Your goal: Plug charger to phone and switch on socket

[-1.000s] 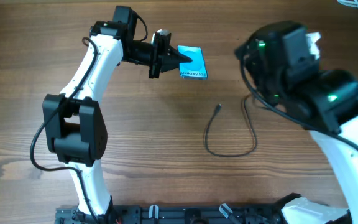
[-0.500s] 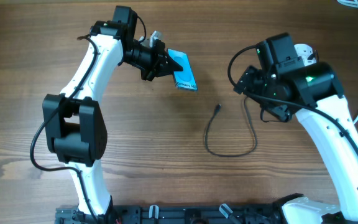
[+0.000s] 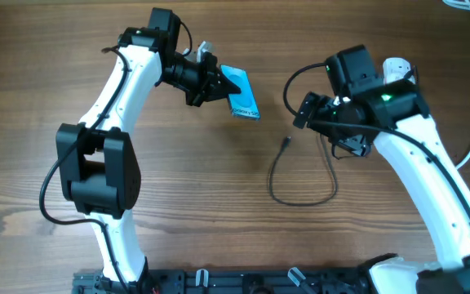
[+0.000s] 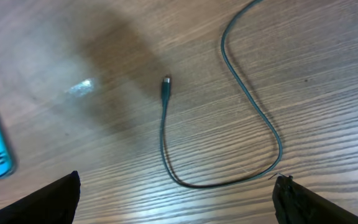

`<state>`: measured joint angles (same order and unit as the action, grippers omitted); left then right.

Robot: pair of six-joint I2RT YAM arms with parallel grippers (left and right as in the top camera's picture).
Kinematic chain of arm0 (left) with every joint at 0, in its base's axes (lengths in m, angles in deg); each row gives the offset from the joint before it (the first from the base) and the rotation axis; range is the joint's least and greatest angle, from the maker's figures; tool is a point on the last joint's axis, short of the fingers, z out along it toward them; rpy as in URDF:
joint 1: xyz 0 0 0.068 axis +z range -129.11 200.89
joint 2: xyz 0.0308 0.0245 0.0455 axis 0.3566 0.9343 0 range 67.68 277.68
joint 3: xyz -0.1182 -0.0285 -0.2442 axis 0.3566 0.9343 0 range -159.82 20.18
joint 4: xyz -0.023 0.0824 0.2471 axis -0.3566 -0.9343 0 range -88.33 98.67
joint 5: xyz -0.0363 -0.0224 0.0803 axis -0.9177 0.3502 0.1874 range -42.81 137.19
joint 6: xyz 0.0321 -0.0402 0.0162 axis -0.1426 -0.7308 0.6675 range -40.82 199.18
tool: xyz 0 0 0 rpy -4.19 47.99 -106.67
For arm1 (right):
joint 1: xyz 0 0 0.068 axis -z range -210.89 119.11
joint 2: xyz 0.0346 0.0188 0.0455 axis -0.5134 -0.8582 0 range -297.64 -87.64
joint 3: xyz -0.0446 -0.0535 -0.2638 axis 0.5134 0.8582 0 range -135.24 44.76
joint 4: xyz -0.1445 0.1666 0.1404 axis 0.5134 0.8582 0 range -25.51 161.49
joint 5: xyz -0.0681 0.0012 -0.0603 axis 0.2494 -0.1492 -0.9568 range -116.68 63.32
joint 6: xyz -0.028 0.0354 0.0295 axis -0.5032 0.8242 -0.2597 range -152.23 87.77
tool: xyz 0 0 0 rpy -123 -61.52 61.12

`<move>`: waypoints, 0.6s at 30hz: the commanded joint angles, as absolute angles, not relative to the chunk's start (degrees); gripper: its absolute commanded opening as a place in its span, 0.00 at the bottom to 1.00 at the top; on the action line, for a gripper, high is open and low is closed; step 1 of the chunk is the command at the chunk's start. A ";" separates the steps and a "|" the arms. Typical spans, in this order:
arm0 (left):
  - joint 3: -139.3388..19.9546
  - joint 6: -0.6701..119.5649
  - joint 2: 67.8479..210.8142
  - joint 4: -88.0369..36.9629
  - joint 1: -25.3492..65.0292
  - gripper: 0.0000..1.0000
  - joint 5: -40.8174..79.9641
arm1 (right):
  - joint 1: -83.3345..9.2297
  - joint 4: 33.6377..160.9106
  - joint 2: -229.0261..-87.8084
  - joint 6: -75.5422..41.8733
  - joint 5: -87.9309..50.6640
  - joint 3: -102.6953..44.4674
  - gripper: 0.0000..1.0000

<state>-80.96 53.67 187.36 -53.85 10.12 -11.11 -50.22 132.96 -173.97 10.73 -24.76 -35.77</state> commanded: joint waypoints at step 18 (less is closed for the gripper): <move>-81.92 55.22 185.74 -50.90 16.88 0.04 -9.74 | -50.35 128.30 -187.78 6.77 -23.61 -35.18 1.00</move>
<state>-80.96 53.69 187.36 -50.86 16.83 -8.53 -50.22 130.44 -187.24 6.90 -24.09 -35.57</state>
